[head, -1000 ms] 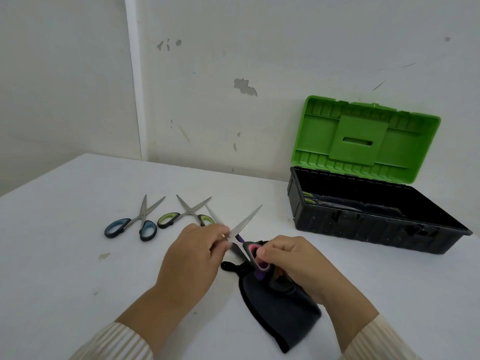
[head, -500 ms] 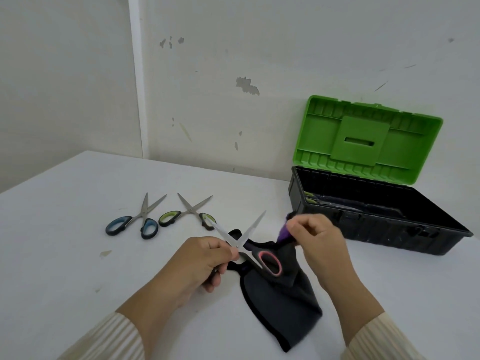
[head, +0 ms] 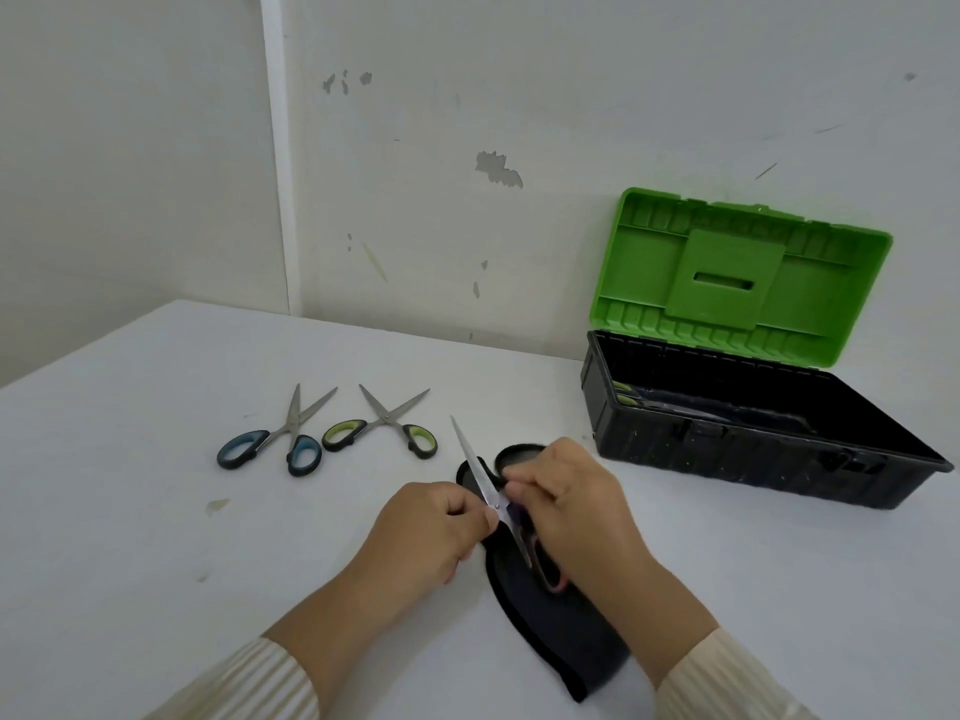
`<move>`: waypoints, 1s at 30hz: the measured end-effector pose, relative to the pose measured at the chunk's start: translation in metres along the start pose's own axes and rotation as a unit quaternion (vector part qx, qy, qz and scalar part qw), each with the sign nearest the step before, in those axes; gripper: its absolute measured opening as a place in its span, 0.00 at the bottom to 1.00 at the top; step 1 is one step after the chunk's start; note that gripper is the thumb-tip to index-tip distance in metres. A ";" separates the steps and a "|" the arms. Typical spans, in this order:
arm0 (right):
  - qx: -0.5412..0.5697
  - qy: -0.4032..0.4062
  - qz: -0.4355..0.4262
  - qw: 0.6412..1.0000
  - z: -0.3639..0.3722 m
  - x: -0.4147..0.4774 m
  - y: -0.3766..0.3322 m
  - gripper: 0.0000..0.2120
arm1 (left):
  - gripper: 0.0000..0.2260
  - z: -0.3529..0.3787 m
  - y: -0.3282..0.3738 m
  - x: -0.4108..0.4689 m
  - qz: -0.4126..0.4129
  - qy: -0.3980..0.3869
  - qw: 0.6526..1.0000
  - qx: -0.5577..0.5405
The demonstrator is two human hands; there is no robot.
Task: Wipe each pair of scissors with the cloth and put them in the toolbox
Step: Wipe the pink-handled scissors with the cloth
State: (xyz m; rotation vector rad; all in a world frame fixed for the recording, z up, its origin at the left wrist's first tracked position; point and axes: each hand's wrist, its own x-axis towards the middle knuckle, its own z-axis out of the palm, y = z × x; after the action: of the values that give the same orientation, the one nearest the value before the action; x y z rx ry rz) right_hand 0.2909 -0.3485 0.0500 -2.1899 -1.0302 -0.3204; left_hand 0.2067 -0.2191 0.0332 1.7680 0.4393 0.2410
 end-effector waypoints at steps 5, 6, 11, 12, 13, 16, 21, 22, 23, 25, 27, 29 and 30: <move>-0.016 -0.050 -0.035 0.998 0.006 -0.006 -0.007 0.04 | 0.10 0.000 0.000 0.001 -0.014 0.002 1.000 -0.014; 0.008 -0.041 -0.023 0.999 0.008 -0.006 -0.004 0.05 | 0.10 -0.001 0.000 0.001 -0.012 0.005 1.000 -0.009; 0.041 0.035 0.023 0.998 0.005 -0.001 0.007 0.06 | 0.09 0.000 -0.001 0.000 0.005 0.005 1.000 0.024; 0.044 0.005 0.012 0.999 0.008 -0.005 0.004 0.06 | 0.09 0.000 0.000 0.000 0.005 0.005 1.000 0.022; 0.053 -0.013 0.004 0.998 0.010 -0.008 0.002 0.05 | 0.09 -0.001 0.000 0.000 0.005 0.005 1.000 0.021; 0.083 0.068 0.073 0.992 0.001 0.003 0.018 0.07 | 0.10 -0.005 0.001 0.000 -0.005 -0.008 1.000 0.019; 0.151 0.076 0.111 0.979 -0.023 0.000 0.025 0.15 | 0.09 -0.010 0.006 0.001 -0.003 -0.009 1.000 -0.009; 0.153 0.021 0.096 0.983 -0.024 -0.003 0.019 0.12 | 0.10 -0.011 0.006 0.002 -0.005 -0.001 1.000 -0.016; 0.144 -0.041 0.085 0.985 -0.024 -0.005 0.013 0.09 | 0.10 -0.012 0.005 0.002 -0.010 0.007 1.000 -0.025; 0.099 -0.141 0.066 0.983 -0.022 -0.005 0.006 0.07 | 0.09 -0.013 0.004 0.002 -0.025 0.011 0.999 -0.037; 0.072 -0.179 0.060 0.979 -0.021 -0.004 0.006 0.10 | 0.08 -0.015 0.005 0.001 -0.045 -0.004 0.998 -0.051; 0.077 -0.181 0.073 0.978 -0.020 -0.004 0.008 0.12 | 0.07 -0.016 0.006 0.002 -0.083 -0.026 0.989 -0.123; 0.083 -0.175 0.084 0.977 -0.020 -0.004 0.009 0.12 | 0.06 -0.016 0.006 0.003 -0.106 -0.037 0.976 -0.186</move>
State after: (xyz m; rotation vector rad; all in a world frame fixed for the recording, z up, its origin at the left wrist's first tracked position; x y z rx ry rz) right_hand 0.2961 -0.3683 0.0585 -2.2058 -1.0055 0.2307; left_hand 0.2037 -0.2047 0.0427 1.3477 0.4916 0.0976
